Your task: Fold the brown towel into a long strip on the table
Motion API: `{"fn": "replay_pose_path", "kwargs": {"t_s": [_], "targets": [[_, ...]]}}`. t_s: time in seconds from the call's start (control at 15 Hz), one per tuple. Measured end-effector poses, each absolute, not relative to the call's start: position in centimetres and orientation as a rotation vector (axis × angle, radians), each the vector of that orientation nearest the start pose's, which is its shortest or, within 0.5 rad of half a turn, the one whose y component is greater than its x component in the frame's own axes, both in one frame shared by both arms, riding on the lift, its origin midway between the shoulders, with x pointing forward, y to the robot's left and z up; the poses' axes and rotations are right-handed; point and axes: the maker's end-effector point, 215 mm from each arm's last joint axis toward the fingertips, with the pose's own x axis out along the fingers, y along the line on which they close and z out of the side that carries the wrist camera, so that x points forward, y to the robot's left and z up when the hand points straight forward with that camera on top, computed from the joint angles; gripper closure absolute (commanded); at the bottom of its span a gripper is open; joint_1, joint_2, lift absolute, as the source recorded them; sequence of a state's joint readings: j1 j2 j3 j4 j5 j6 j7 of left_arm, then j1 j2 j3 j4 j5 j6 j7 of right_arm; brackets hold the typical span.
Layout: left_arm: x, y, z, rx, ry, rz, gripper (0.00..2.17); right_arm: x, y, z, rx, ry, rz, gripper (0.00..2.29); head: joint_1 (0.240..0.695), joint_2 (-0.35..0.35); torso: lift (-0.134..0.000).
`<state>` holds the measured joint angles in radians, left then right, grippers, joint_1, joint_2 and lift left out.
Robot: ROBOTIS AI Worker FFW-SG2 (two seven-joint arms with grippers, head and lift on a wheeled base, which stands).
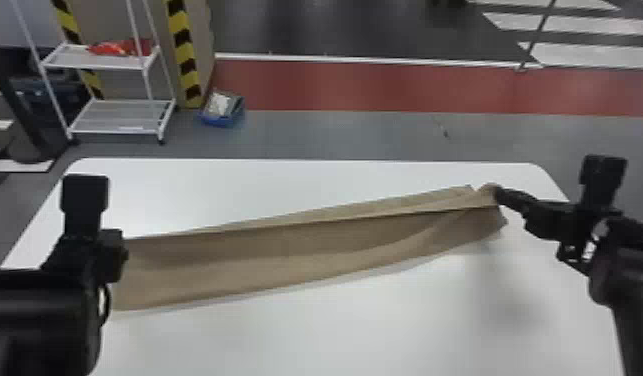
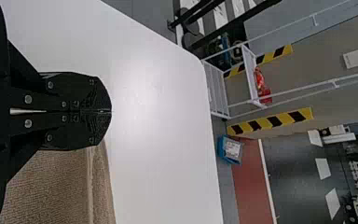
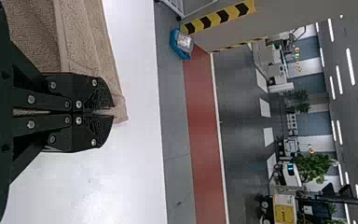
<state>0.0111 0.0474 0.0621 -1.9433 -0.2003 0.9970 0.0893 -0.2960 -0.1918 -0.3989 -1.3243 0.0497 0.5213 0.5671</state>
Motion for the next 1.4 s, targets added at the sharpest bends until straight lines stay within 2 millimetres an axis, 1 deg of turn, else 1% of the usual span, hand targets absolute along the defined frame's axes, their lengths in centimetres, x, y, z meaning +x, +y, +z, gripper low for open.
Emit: {"fn": "replay_pose_path", "kwargs": {"t_s": [0.07, 0.13, 0.2, 0.27, 0.33, 0.4, 0.47, 0.53, 0.67, 0.87, 0.93, 1.07, 1.2, 1.4], "targets": [[52.7, 34.8, -41.9, 0.218, 0.631, 0.287, 1.88, 62.6, -42.2, -40.6, 0.111, 0.41, 0.106, 0.73, 0.695, -0.069, -0.111], [52.9, 34.7, -42.1, 0.22, 0.633, 0.285, 1.65, 63.2, -42.2, -40.4, 0.109, 0.394, 0.112, 0.0, 0.695, -0.07, -0.111], [53.1, 34.6, -42.2, 0.223, 0.632, 0.283, 1.17, 63.9, -42.0, -39.9, 0.102, 0.358, 0.132, 0.0, 0.695, -0.07, -0.111], [53.3, 34.5, -42.1, 0.226, 0.625, 0.283, 0.2, 64.5, -41.5, -38.7, 0.095, 0.296, 0.161, 0.0, 0.695, -0.067, -0.111], [53.5, 34.2, -42.0, 0.23, 0.619, 0.279, 0.0, 64.7, -41.2, -37.7, 0.102, 0.236, 0.19, 0.02, 0.695, -0.064, -0.111], [53.8, 33.7, -42.0, 0.237, 0.614, 0.27, 0.0, 64.6, -41.7, -36.9, 0.13, 0.188, 0.21, 0.08, 0.695, -0.071, -0.111], [54.1, 33.2, -41.9, 0.246, 0.609, 0.261, 0.0, 64.3, -42.9, -37.0, 0.167, 0.176, 0.204, 0.08, 0.695, -0.071, -0.111], [54.2, 32.9, -41.8, 0.252, 0.606, 0.256, 0.03, 64.0, -43.7, -37.4, 0.194, 0.18, 0.189, 0.08, 0.695, -0.095, -0.111], [54.2, 32.8, -41.8, 0.259, 0.605, 0.255, 0.03, 63.6, -44.5, -38.4, 0.223, 0.2, 0.165, 0.08, 0.695, -0.107, -0.111], [53.5, 32.9, -41.8, 0.265, 0.601, 0.262, 0.03, 62.8, -45.4, -40.5, 0.253, 0.266, 0.133, 0.11, 0.695, -0.115, -0.111], [53.3, 32.9, -41.8, 0.265, 0.597, 0.261, 0.03, 62.6, -45.7, -40.9, 0.257, 0.281, 0.129, 0.11, 0.695, -0.118, -0.111], [52.9, 32.8, -41.2, 0.265, 0.567, 0.257, 0.03, 61.8, -46.2, -42.1, 0.263, 0.32, 0.123, 0.15, 0.695, -0.127, -0.111], [53.0, 32.5, -40.2, 0.263, 0.519, 0.252, 0.03, 60.8, -46.8, -43.1, 0.257, 0.35, 0.122, 0.21, 0.695, -0.135, -0.111], [52.9, 32.5, -39.3, 0.252, 0.486, 0.249, 0.03, 59.7, -47.4, -44.1, 0.248, 0.382, 0.127, 0.21, 0.695, -0.142, -0.111]]}}
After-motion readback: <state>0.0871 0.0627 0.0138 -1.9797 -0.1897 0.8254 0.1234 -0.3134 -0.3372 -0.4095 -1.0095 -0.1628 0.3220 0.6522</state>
